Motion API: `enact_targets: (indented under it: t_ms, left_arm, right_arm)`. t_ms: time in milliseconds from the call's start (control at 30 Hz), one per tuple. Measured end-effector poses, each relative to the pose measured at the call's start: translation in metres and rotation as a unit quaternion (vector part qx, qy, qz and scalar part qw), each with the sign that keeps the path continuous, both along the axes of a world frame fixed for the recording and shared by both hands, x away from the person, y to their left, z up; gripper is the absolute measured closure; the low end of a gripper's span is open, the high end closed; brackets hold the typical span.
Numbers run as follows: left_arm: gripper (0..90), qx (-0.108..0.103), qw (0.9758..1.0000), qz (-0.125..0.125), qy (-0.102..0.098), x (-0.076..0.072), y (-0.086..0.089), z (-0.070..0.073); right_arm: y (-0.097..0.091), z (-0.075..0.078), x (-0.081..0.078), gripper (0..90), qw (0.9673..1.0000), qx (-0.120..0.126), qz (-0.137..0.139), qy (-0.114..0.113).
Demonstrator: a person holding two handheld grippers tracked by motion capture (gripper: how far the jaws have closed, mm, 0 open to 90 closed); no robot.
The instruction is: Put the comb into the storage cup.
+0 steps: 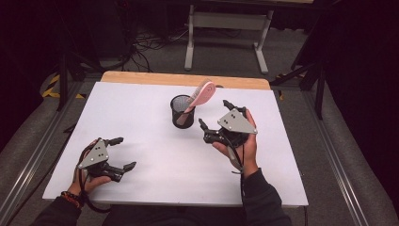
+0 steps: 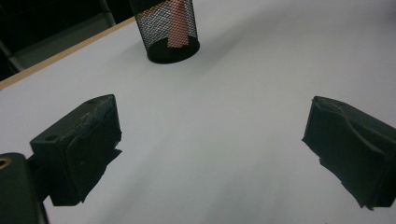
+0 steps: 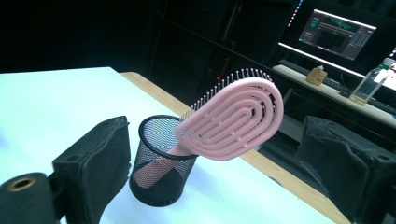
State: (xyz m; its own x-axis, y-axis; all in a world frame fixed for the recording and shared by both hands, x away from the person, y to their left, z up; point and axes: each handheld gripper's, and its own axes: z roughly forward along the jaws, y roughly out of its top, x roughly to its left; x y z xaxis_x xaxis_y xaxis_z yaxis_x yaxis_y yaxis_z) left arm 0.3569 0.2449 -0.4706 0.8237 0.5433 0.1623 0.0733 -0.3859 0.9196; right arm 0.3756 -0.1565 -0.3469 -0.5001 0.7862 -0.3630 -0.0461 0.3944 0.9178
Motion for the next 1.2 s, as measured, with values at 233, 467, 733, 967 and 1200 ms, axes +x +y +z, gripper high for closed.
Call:
enact_targets:
  t_ms: [233, 467, 733, 967, 1200]
  left_arm:
    - [4.6, 0.001, 1.0000, 0.000, -0.002, 0.000, 0.000, 0.000]
    - [4.5, -0.003, 1.0000, 0.006, -0.004, -0.001, 0.001, 0.001]
    - [4.5, -0.001, 1.0000, 0.004, -0.003, -0.001, 0.000, 0.000]
    - [4.6, 0.004, 1.0000, 0.003, -0.002, -0.001, -0.001, 0.000]
    - [4.6, 0.003, 1.0000, 0.002, -0.001, 0.000, -0.001, -0.001]
  right_arm:
    - [-0.006, -0.003, -0.005, 8.6, 1.0000, 0.004, 0.008, -0.005]
    - [-0.016, -0.004, -0.015, 7.8, 0.9996, 0.009, 0.021, -0.017]
    - [-0.024, -0.007, -0.023, 7.8, 0.9995, 0.001, 0.018, -0.024]
    - [-0.029, -0.012, -0.027, 7.8, 0.9997, 0.010, 0.018, -0.015]
    - [-0.032, -0.022, -0.029, 7.8, 0.9995, 0.004, 0.031, -0.007]
